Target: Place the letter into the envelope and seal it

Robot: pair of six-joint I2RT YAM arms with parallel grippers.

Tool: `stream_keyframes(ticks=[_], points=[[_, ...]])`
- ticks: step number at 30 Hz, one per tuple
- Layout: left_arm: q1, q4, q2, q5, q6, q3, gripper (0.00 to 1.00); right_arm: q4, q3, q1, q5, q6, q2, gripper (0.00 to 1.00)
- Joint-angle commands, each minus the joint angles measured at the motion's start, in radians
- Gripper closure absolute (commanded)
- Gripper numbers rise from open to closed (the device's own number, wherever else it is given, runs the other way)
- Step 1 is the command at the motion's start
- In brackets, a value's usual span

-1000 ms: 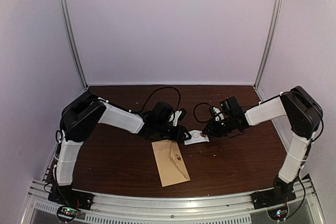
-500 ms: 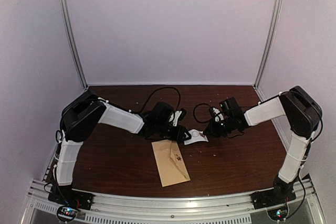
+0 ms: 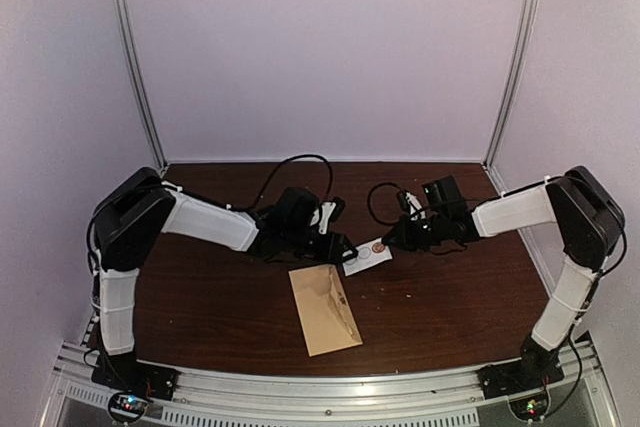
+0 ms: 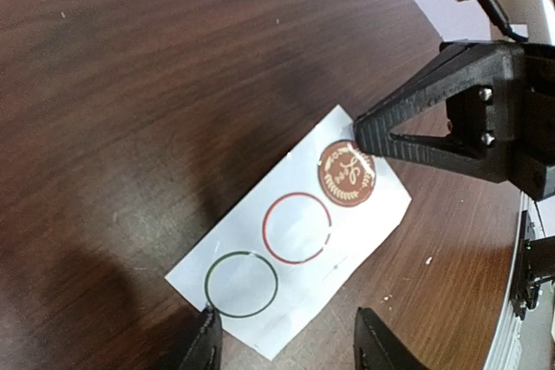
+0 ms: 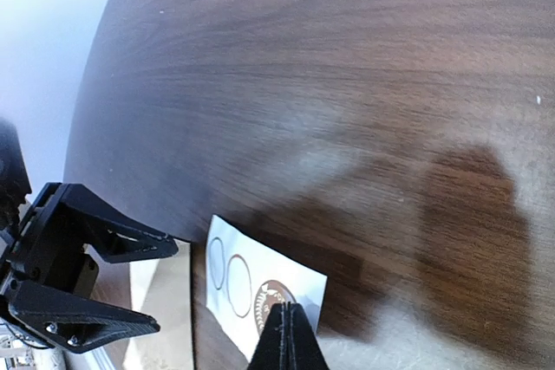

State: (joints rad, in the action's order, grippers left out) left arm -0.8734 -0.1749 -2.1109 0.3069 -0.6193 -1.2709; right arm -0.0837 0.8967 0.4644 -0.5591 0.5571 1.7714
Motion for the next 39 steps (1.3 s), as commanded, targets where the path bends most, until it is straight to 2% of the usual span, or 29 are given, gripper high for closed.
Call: stream_keyframes(ticks=[1,6,9,16,22,28,32,39], points=[[0.031,-0.031,0.150,-0.050,0.057,0.045,0.43,-0.067,-0.007,-0.002,-0.103,-0.002,-0.052,1.00],[0.043,-0.029,0.283,-0.062,0.127,0.114,0.34,-0.073,0.001,-0.001,-0.187,-0.024,-0.082,1.00],[0.051,-0.028,0.326,-0.007,0.179,0.134,0.29,-0.073,0.004,0.000,-0.228,-0.035,-0.105,1.00],[0.067,-0.034,0.333,0.197,0.282,0.135,0.28,-0.067,0.013,0.002,-0.354,-0.065,-0.181,1.00],[0.068,-0.041,0.340,0.251,0.325,0.112,0.26,0.035,0.056,0.008,-0.442,-0.137,-0.221,1.00],[0.068,0.017,0.300,0.291,0.355,0.049,0.25,0.106,0.078,0.025,-0.488,-0.197,-0.238,1.00],[0.068,0.012,0.284,0.332,0.348,0.045,0.31,0.106,0.081,0.031,-0.504,-0.206,-0.245,1.00],[0.067,0.004,0.264,0.377,0.329,0.055,0.51,0.097,0.092,0.041,-0.519,-0.204,-0.245,1.00]])
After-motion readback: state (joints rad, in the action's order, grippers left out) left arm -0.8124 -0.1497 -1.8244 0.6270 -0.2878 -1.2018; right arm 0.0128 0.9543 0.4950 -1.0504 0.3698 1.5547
